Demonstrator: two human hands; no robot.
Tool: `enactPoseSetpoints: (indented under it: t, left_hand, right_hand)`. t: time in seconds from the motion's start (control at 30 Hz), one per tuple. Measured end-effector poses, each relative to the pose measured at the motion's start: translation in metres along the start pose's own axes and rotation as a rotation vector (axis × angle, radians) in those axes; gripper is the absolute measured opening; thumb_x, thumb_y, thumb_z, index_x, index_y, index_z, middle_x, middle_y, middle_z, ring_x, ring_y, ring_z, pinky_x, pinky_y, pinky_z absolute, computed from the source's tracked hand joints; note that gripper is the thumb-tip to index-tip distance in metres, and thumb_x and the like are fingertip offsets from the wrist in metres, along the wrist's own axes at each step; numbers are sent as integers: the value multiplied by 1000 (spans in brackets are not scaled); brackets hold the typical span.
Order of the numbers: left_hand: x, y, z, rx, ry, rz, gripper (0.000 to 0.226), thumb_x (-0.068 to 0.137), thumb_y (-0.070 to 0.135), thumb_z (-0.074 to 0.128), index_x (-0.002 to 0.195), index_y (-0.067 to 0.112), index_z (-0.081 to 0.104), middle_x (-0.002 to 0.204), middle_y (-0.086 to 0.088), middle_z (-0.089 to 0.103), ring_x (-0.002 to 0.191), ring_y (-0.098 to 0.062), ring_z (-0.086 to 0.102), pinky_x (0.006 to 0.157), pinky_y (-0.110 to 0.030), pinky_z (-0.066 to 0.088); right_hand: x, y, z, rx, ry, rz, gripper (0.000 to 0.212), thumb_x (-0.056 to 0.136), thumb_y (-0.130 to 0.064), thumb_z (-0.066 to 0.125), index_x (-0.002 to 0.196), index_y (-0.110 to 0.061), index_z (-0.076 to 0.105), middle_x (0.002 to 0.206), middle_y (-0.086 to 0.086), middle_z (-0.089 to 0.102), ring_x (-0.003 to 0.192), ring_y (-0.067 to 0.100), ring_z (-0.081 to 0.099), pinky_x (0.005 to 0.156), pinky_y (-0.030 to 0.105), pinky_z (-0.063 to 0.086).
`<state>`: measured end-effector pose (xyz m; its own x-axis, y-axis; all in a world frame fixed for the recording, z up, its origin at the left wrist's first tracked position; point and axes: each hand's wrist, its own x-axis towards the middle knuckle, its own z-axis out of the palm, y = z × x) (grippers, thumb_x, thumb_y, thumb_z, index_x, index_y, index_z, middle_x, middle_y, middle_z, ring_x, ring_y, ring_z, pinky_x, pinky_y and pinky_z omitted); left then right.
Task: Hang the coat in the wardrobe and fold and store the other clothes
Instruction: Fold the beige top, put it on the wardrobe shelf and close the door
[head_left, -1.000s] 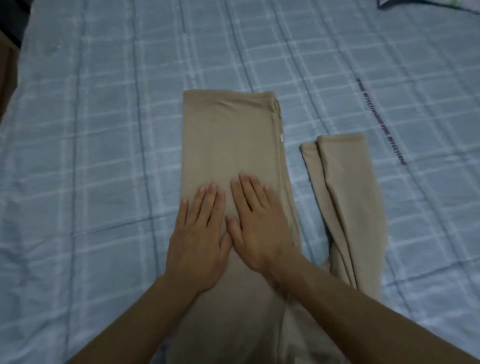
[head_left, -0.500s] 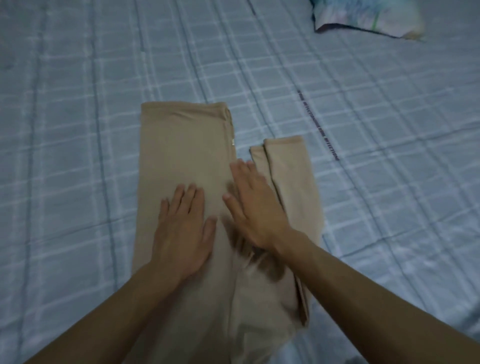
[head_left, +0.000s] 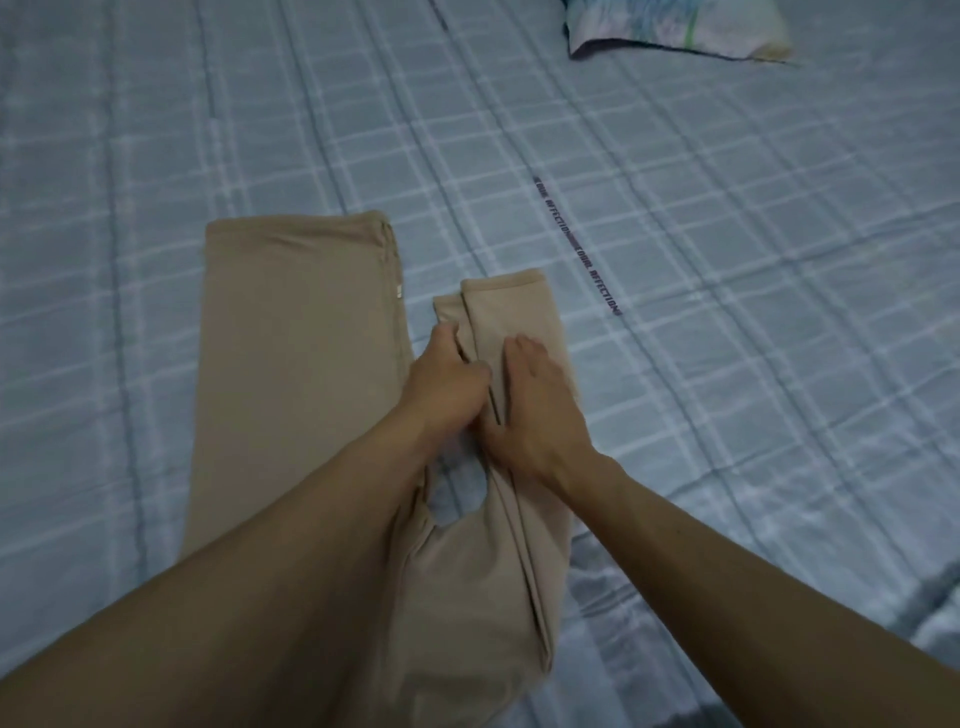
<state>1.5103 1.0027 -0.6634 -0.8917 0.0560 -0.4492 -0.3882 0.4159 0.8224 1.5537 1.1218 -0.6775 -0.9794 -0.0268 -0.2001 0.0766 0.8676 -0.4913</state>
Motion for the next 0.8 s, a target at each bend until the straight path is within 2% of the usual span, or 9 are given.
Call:
enactPoseSetpoints:
  t: [0.07, 0.13, 0.23, 0.4, 0.5, 0.57, 0.63, 0.7, 0.8]
  left_hand:
    - [1, 3, 6, -22, 7, 55, 49, 81, 9, 60, 126, 29, 58, 117, 1, 65, 98, -16, 63, 91, -36, 53]
    - [-1, 2, 10, -28, 17, 126, 42, 88, 4, 60, 126, 21, 63, 119, -1, 65, 107, -14, 62, 95, -36, 52]
    - [-3, -6, 14, -64, -6, 198, 37, 93, 3, 57, 129, 14, 61, 126, 0, 57, 118, -13, 57, 107, -36, 45]
    - [5, -5, 13, -53, -52, 165, 52, 80, 15, 58, 131, 23, 61, 141, -2, 48, 125, -13, 54, 108, -40, 45]
    - [13, 5, 15, 39, -42, 85, 48, 86, 11, 59, 134, 16, 59, 129, 4, 58, 118, -13, 55, 108, -32, 43]
    - [16, 10, 15, 73, -17, 56, 41, 90, 9, 60, 130, 17, 60, 110, 11, 59, 109, -12, 55, 95, -22, 43]
    - [15, 12, 13, 79, -1, 70, 43, 89, 8, 60, 131, 17, 59, 114, 7, 60, 110, -11, 54, 95, -22, 43]
    - [11, 14, 12, 96, 18, 132, 43, 90, 5, 56, 132, 10, 59, 122, 2, 55, 111, -12, 53, 101, -25, 42]
    - [-1, 22, 13, 118, 25, 274, 41, 89, 1, 54, 129, 11, 60, 126, -1, 52, 113, -14, 53, 99, -20, 37]
  right_hand:
    - [6, -3, 2, -7, 13, -5, 89, 80, -45, 51, 151, 1, 21, 158, 19, 26, 149, 30, 17, 123, 40, 15]
    - [11, -3, 8, -34, 40, -9, 88, 74, -40, 52, 149, -1, 28, 152, 19, 35, 146, 32, 25, 120, 43, 23]
    - [18, 1, 16, -88, 112, -28, 68, 77, -25, 58, 140, -5, 41, 138, 13, 48, 136, 30, 38, 114, 41, 32]
    - [21, 3, 19, -54, 149, -8, 51, 86, -18, 53, 137, -8, 51, 142, 16, 50, 141, 30, 35, 116, 41, 29]
    - [22, 4, 18, -39, 128, -8, 49, 91, -18, 49, 140, -13, 52, 146, 14, 47, 144, 30, 32, 118, 41, 26]
    - [20, 3, 12, 29, 109, -20, 44, 90, -15, 48, 133, -11, 58, 144, 14, 50, 143, 32, 33, 116, 43, 28]
    - [16, 5, 8, 67, 114, -29, 39, 90, -20, 46, 124, -10, 63, 137, 15, 55, 139, 33, 39, 114, 44, 32]
    - [11, 6, 9, 131, 132, -21, 41, 85, -27, 45, 117, -8, 62, 128, 15, 59, 130, 32, 47, 110, 47, 37]
    - [17, 7, 18, 197, 177, -6, 59, 85, -29, 49, 140, -8, 46, 143, 12, 49, 139, 26, 40, 116, 43, 32]
